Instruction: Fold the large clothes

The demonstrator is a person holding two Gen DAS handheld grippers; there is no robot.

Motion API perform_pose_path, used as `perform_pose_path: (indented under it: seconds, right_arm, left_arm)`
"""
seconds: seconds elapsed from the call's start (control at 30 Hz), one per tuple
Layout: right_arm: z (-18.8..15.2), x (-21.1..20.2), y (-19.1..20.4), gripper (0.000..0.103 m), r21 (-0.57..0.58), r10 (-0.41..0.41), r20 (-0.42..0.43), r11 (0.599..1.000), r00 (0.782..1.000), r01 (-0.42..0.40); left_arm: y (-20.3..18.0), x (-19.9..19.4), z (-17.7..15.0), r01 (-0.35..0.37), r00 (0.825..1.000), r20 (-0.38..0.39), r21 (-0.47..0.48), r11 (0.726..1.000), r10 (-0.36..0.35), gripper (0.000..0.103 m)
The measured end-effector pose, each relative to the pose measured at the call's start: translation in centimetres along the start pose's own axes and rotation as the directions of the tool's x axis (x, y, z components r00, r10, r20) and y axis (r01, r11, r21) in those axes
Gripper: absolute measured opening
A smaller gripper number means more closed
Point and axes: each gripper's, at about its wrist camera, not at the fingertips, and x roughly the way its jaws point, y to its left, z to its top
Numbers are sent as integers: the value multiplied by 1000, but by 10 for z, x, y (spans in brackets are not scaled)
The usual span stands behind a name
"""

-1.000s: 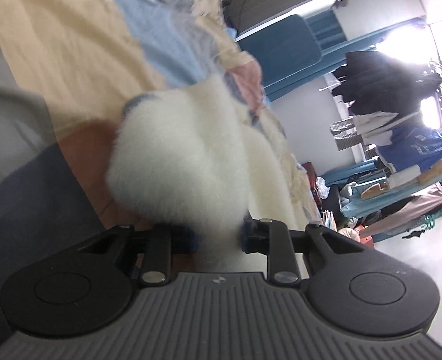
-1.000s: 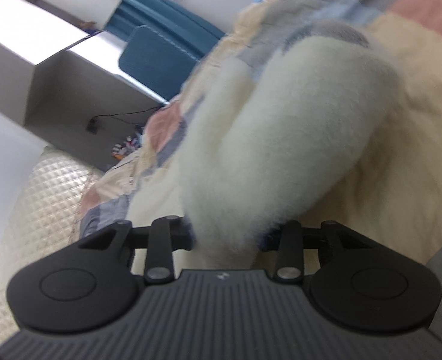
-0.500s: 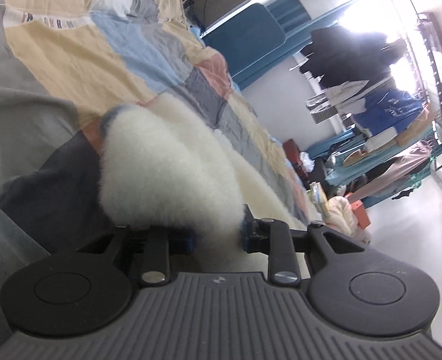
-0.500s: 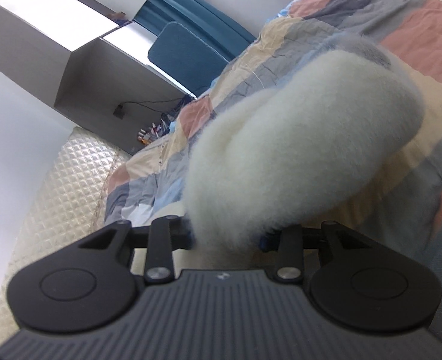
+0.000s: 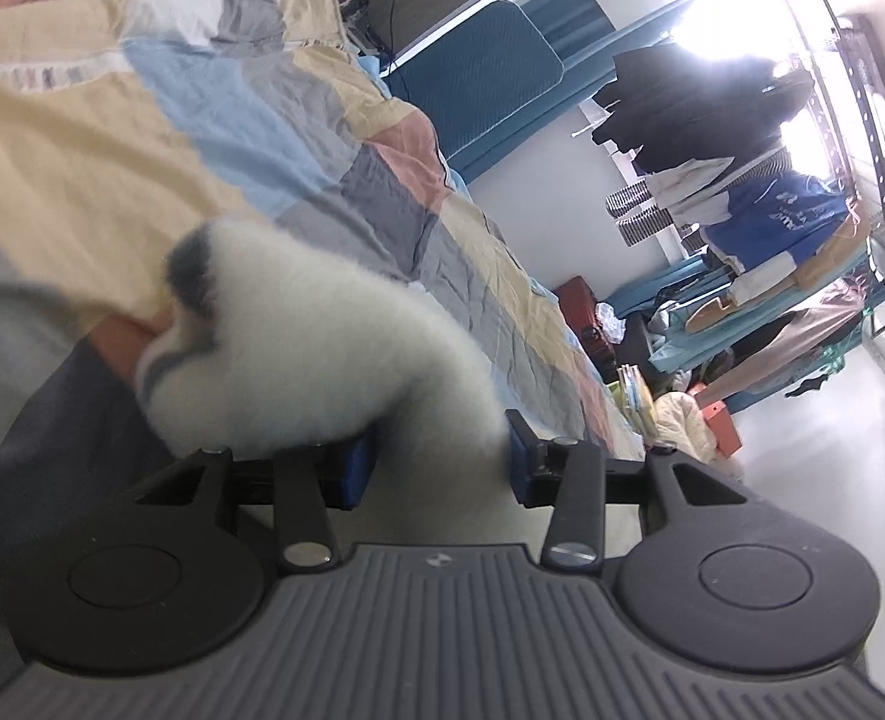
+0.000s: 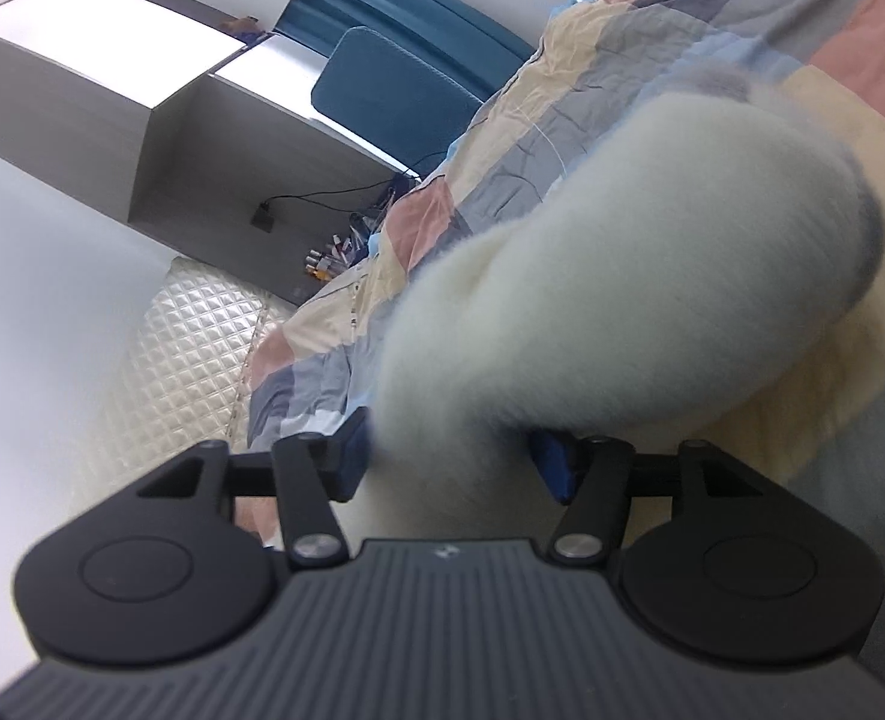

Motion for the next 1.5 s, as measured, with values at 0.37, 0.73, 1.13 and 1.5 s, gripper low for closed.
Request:
perform_pose_path:
  seconds: [0.37, 0.73, 1.13, 1.5]
  right_arm:
    - [43, 70, -6, 60, -24, -111, -84, 994, 990, 109]
    - [75, 129, -28, 60, -42, -99, -108, 995, 989, 95]
    - [86, 158, -25, 59, -189, -91, -62, 979, 994, 78]
    - [91, 109, 5, 65, -369, -117, 77, 919, 990, 137]
  left_arm:
    - [-13, 89, 44, -97, 993, -51, 122, 988, 104, 49]
    - [21, 172, 77, 0, 1000, -9, 134, 991, 1, 49]
    - [29, 200, 86, 10, 1000, 10, 270, 963, -14, 49]
    - [19, 149, 93, -149, 979, 187, 372, 916, 84, 62]
